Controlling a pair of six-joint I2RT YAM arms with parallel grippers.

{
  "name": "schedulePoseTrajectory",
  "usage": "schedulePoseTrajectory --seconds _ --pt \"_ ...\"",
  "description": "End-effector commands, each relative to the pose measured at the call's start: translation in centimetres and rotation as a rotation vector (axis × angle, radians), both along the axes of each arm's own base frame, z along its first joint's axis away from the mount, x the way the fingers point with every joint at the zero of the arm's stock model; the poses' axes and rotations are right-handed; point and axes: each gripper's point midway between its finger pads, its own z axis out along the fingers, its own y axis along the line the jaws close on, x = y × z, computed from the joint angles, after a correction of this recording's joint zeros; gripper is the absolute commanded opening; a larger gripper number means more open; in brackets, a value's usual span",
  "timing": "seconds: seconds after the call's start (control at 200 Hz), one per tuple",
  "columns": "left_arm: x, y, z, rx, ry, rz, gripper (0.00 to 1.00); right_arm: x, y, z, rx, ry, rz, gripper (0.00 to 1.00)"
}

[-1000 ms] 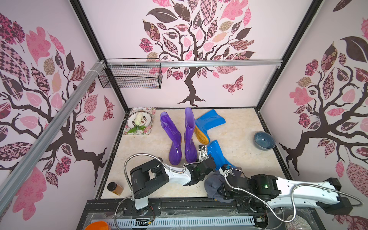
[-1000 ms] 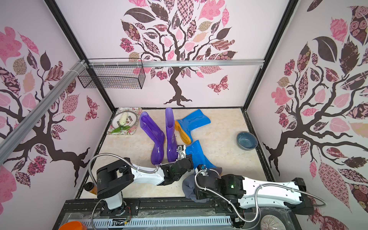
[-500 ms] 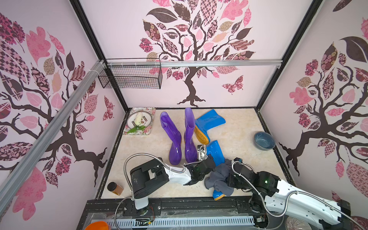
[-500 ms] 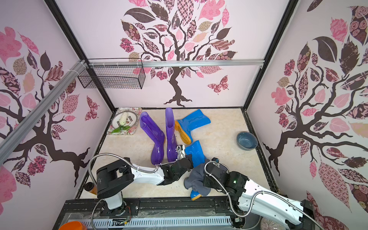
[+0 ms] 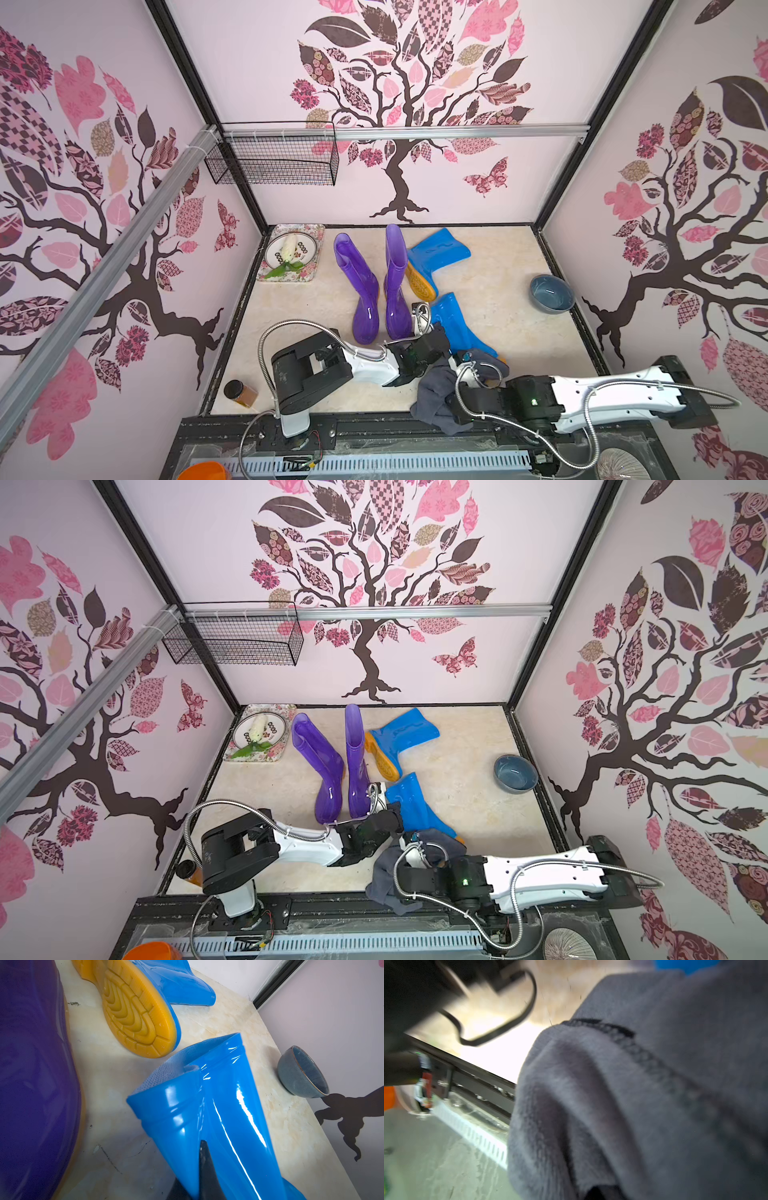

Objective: Wipe the rubber boots with a cloth
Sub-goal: Wipe the dirt off the rubber boot.

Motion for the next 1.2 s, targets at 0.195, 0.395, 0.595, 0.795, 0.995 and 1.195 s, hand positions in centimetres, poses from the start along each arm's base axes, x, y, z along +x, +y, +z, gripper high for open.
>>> schedulePoseTrajectory --seconds 0.195,0.395,0.595,0.795,0.995,1.195 --pt "-1.0 -0.4 0.6 -0.064 -0.004 -0.008 0.0 9.5 -3.2 0.6 0.107 0.06 -0.207 0.0" --pt "-2.0 -0.7 0.2 -0.052 -0.002 -0.029 0.0 15.8 -0.3 4.8 0.074 -0.119 -0.193 0.0" --pt "-2.7 -0.6 0.3 -0.041 -0.004 -0.039 0.0 22.7 -1.5 3.6 0.266 -0.043 -0.239 0.0" --pt "-2.9 -0.6 0.4 -0.029 -0.011 -0.048 0.0 24.4 -4.1 2.0 0.115 -0.016 -0.303 0.0" --pt "-2.7 -0.4 0.7 -0.024 -0.027 -0.039 0.0 19.3 -11.1 -1.8 -0.036 0.063 -0.546 0.0" --pt "-2.4 -0.1 0.8 -0.02 -0.036 -0.032 0.0 13.6 -13.7 -1.2 -0.027 0.079 -0.608 0.0"
